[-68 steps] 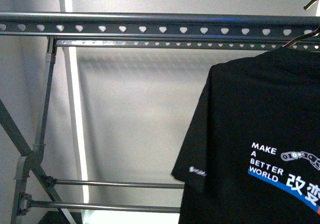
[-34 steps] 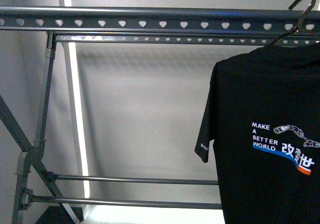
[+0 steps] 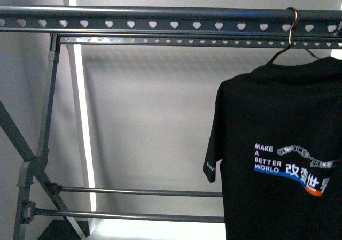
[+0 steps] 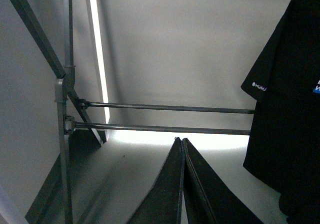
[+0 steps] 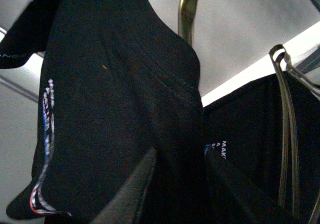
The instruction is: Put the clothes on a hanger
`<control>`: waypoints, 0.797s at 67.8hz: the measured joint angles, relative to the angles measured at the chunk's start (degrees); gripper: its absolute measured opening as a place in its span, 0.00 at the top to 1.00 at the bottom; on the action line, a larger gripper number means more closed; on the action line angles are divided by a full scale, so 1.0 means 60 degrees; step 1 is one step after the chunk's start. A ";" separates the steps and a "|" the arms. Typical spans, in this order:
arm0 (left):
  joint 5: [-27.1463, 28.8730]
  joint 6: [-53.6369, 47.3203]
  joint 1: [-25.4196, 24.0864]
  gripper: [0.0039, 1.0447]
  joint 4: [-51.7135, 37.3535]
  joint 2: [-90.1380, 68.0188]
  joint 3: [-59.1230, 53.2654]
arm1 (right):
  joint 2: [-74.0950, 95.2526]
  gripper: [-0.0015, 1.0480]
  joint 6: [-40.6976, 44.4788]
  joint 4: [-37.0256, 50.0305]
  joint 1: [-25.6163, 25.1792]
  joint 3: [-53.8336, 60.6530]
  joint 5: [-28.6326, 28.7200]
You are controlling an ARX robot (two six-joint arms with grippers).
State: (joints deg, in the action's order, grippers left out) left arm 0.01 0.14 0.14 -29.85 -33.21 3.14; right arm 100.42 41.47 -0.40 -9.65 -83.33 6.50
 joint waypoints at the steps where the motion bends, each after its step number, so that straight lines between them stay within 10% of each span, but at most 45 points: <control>1: 0.0000 0.0000 0.0000 0.97 0.0069 0.0098 -0.0029 | -0.0127 0.64 -0.0193 0.0237 0.0000 0.0200 0.0084; 22: 0.0004 -0.0004 0.0000 0.97 0.0994 0.1585 -0.0350 | -0.5468 0.06 -0.5053 0.2594 -0.0688 0.5351 0.2499; 47: 0.0004 0.0000 0.0000 0.97 0.2470 0.3085 -0.0350 | -1.2491 0.07 -0.7759 0.2459 -0.0994 1.2320 0.3249; 54: 0.0007 0.0000 0.0000 0.97 0.2809 0.3413 -0.0350 | -1.3890 0.25 -0.7242 0.2033 -0.0211 1.3183 0.0922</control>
State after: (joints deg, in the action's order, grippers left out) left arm 0.05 0.14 0.14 -12.99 -12.73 1.04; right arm 17.08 -1.98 11.79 -10.92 -4.23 12.03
